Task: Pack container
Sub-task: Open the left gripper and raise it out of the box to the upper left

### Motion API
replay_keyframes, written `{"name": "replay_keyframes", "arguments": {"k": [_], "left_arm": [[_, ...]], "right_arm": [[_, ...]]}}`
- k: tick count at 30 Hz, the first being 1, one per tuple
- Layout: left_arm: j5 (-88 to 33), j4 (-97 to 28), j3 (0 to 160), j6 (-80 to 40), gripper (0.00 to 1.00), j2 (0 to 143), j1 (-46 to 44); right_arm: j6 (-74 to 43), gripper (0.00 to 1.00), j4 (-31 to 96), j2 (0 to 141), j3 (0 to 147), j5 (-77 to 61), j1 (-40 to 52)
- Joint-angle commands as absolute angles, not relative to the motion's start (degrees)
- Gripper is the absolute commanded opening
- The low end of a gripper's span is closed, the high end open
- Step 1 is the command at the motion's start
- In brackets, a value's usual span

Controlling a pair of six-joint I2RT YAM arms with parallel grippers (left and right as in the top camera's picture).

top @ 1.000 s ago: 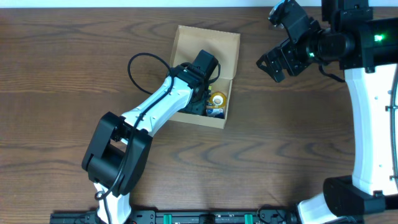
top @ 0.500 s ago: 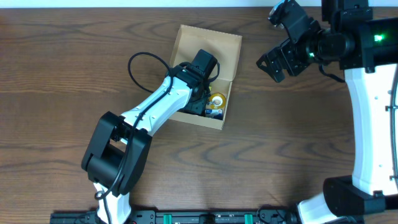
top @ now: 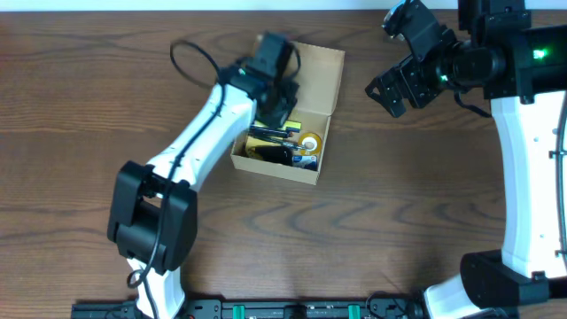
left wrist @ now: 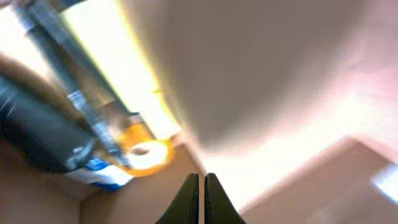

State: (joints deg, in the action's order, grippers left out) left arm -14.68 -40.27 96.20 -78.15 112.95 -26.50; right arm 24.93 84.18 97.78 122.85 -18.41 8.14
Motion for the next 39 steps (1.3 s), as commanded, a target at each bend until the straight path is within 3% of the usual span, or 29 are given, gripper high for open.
{"name": "replay_keyframes", "arguments": {"k": [1, 12, 25, 32, 39], "left_arm": [[-21.0, -40.9, 102.6, -57.4, 0.06, 113.0, -23.4], [-19.5, -45.7, 115.7, -28.8, 0.06, 113.0, -13.4], [-16.1, -46.1, 115.3, 4.8, 0.06, 113.1, 3.6], [-19.5, -41.4, 110.5, 17.0, 0.06, 113.2, 5.2], [-28.0, -36.8, 104.7, 18.3, 0.06, 115.7, 5.2]], "right_arm": [[25.6, 0.99, 84.2, 97.9, 123.3, -18.7, 7.9], [25.6, 0.99, 84.2, 97.9, 123.3, -18.7, 7.9], [25.6, 0.99, 84.2, 97.9, 123.3, -18.7, 7.9], [25.6, 0.99, 84.2, 97.9, 123.3, -18.7, 7.9], [25.6, 0.99, 84.2, 97.9, 123.3, -18.7, 7.9]]}}
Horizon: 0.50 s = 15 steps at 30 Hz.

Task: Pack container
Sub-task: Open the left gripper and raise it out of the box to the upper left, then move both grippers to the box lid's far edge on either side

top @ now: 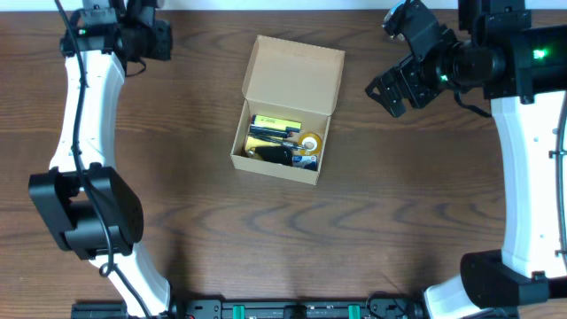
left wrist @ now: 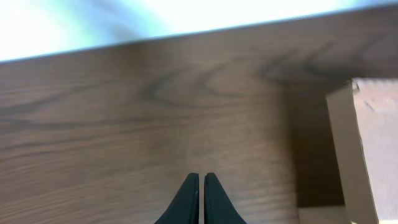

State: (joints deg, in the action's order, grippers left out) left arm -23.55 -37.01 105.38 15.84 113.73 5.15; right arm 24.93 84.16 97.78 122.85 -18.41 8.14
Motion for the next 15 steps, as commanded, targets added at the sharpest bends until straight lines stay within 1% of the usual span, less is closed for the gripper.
{"name": "replay_keyframes", "arguments": {"k": [1, 5, 10, 15], "left_arm": [[-30.1, -36.8, 104.7, 18.2, 0.06, 117.1, 5.0], [-35.0, -36.2, 104.7, 18.0, 0.06, 121.8, 3.6], [-35.1, -35.7, 104.7, 16.3, 0.06, 126.6, -0.1], [-35.6, -31.9, 104.7, 15.8, 0.06, 129.8, -3.9]], "right_arm": [[25.6, 0.99, 84.2, 97.9, 123.3, -18.7, 7.9], [25.6, 0.99, 84.2, 97.9, 123.3, -18.7, 7.9], [25.6, 0.99, 84.2, 97.9, 123.3, -18.7, 7.9], [25.6, 0.99, 84.2, 97.9, 123.3, -18.7, 7.9]]}}
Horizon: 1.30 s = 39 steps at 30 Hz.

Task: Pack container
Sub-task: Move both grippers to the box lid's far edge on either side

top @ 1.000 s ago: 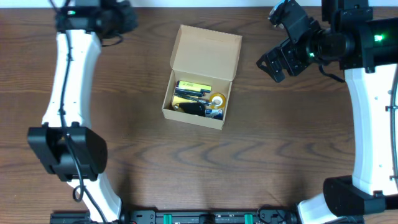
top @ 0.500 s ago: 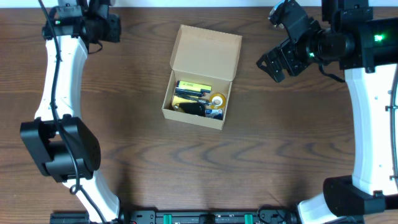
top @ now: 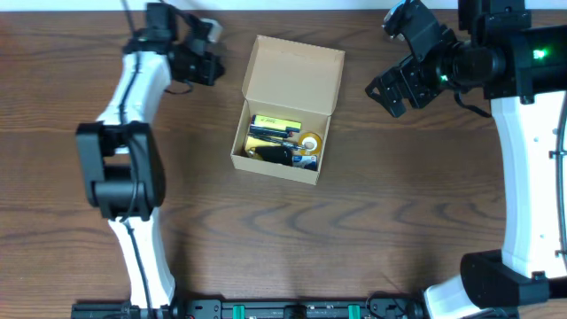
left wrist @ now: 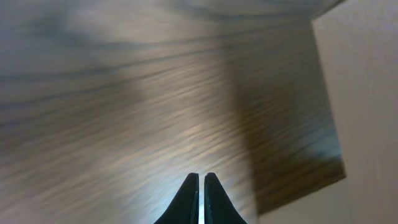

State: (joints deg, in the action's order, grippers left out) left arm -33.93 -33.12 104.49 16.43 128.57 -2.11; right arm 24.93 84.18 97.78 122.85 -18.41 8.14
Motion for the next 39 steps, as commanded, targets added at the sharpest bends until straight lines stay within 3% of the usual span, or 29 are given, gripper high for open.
{"name": "replay_keyframes", "arguments": {"k": [1, 12, 20, 21, 22, 25, 26, 33, 39], "left_arm": [[-35.6, -31.4, 104.7, 15.3, 0.06, 130.1, -4.5], [-43.2, -25.8, 104.9, 10.0, 0.06, 133.4, -6.0], [-55.2, -25.7, 107.5, 10.0, 0.06, 133.4, -5.9], [-56.8, -25.7, 107.8, 10.0, 0.06, 133.4, -5.9], [-58.2, -25.7, 108.0, 10.0, 0.06, 133.4, -5.8], [-59.9, -25.7, 108.4, 10.0, 0.06, 133.4, -5.5], [-59.9, -25.9, 108.5, 10.0, 0.06, 133.4, -5.4], [-61.6, -25.9, 108.5, 10.0, 0.06, 133.3, -3.8], [-61.8, -25.7, 108.5, 9.6, 0.06, 133.2, -3.0]], "right_arm": [[25.6, 0.99, 84.2, 97.9, 123.3, -18.8, 7.9], [25.5, 0.99, 82.0, 97.9, 123.3, -20.6, 7.9], [24.1, 0.99, 79.9, 98.2, 123.3, -28.2, 7.9], [24.0, 0.93, 79.7, 98.6, 123.2, -26.6, 7.9], [23.3, 0.79, 79.7, 99.1, 123.1, -24.7, 7.9], [17.5, 0.11, 78.3, 101.6, 122.1, -18.1, 7.9], [14.3, 0.01, 77.5, 102.8, 121.6, -15.4, 7.8], [-6.8, 0.01, 69.8, 115.3, 115.8, 1.5, 5.6], [-11.4, 0.01, 63.2, 124.7, 112.9, -9.5, -0.6]]}}
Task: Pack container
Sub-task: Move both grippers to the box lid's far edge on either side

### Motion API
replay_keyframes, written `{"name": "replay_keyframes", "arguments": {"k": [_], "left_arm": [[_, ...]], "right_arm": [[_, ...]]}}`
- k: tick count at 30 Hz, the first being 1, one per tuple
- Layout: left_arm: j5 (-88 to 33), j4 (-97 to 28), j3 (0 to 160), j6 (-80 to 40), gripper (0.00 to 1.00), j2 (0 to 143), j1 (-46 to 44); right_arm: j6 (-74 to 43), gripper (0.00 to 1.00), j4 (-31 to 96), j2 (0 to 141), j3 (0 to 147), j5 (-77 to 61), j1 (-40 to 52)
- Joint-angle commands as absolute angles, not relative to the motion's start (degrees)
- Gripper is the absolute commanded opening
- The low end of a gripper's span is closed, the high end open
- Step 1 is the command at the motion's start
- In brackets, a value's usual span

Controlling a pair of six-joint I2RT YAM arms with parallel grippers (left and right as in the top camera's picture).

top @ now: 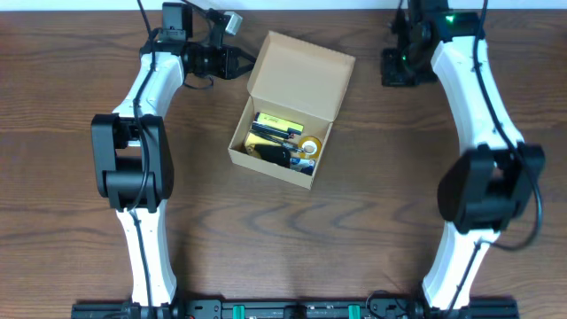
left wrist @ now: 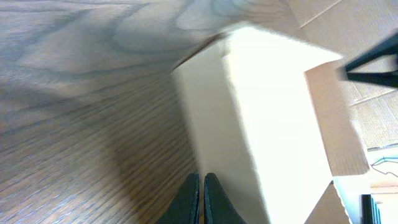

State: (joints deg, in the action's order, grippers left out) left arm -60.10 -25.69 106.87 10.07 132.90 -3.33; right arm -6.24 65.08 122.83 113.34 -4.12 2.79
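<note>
The open cardboard box sits mid-table with its lid flap standing back. Inside lie a yellow pack, black items and a tape roll. My left gripper is shut with nothing in it, its tips against the lid flap's left edge. In the left wrist view the shut fingertips rest at the foot of the pale flap. My right gripper hovers right of the lid, apart from it; its jaws do not show clearly.
Wooden table all around the box. The left arm runs along the back left and the right arm along the back right. The table's back edge lies just behind the lid.
My left gripper has moved right, from a gap beside the box to touching the lid flap's left edge. The box has turned slightly clockwise. The right arm has changed pose, its gripper now higher beside the lid.
My shut left gripper was down in the box over the contents. Then it was at the far back left of the table, then nearer the box's left side, still shut. Now it touches the lid flap, the box is slightly turned and the right arm has shifted.
</note>
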Motion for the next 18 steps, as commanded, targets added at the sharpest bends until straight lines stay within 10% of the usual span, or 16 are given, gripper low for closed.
{"name": "replay_keyframes", "arguments": {"k": [1, 18], "left_arm": [[-61.7, -25.6, 108.5, 9.6, 0.06, 133.2, -3.0], [-50.7, -26.4, 108.5, 8.9, 0.06, 133.5, -3.0]], "right_arm": [[-11.4, 0.02, 61.6, 125.8, 112.6, -13.1, -1.6], [-21.1, 0.01, 30.3, 139.9, 102.2, -49.3, 3.6]]}}
